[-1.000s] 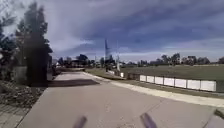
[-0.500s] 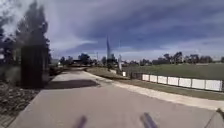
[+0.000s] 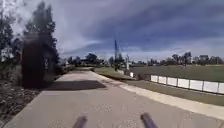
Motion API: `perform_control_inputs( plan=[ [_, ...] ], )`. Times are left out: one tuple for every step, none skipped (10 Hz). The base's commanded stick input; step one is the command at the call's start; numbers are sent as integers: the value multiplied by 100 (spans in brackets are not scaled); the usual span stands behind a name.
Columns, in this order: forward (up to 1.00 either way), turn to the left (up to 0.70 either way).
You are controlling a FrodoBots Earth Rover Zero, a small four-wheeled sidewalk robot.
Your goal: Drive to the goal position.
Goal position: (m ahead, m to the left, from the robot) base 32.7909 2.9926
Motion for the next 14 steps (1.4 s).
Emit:
perform_control_inputs(
  plan=[
    [70, 0],
    [70, 0],
    [70, 0],
    [70, 6],
    [70, 12],
    [70, 17],
    [70, 8],
    [70, 0],
    [70, 0],
    [70, 0],
    [70, 0],
    [70, 0],
    [70, 0],
    [70, 0]
  ],
)
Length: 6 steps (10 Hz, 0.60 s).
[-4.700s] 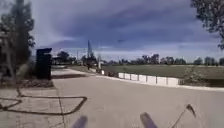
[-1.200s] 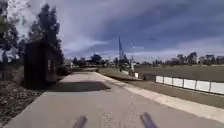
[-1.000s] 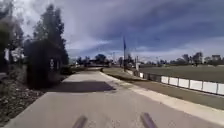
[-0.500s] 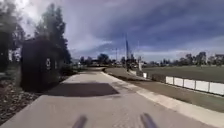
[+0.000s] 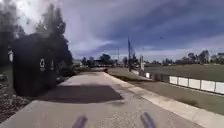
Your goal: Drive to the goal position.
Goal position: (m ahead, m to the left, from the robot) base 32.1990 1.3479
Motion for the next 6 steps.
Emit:
perform_control_inputs(
  plan=[
    [70, 0],
    [70, 35],
    [70, 35],
    [70, 35],
    [70, 35],
    [70, 35]
  ],
)
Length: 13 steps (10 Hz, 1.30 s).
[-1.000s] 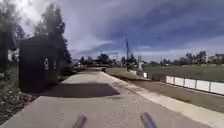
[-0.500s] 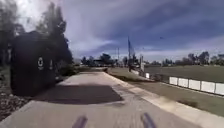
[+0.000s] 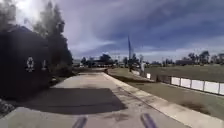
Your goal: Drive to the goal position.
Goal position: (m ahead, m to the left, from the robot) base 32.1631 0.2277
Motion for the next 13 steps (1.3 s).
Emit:
perform_control_inputs(
  plan=[
    [70, 35],
    [70, 35],
    [70, 0],
    [70, 0],
    [70, 0],
    [70, 0],
    [70, 0],
    [70, 0],
    [70, 0],
    [70, 30],
    [70, 33],
    [70, 0],
    [70, 0]
  ],
)
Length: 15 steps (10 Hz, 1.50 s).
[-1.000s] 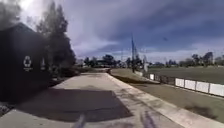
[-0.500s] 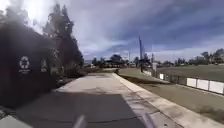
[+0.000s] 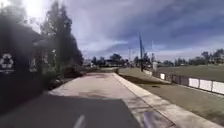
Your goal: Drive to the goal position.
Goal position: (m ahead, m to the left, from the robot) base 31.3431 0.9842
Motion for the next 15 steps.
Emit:
perform_control_inputs(
  plan=[
    [70, 0],
    [70, 0],
    [70, 0],
    [70, 0],
    [70, 0],
    [70, 0],
    [70, 10],
    [70, 22],
    [70, 35],
    [70, 35],
    [70, 35],
    [70, 35],
    [70, 35],
    [70, 16],
    [70, 7]
  ],
)
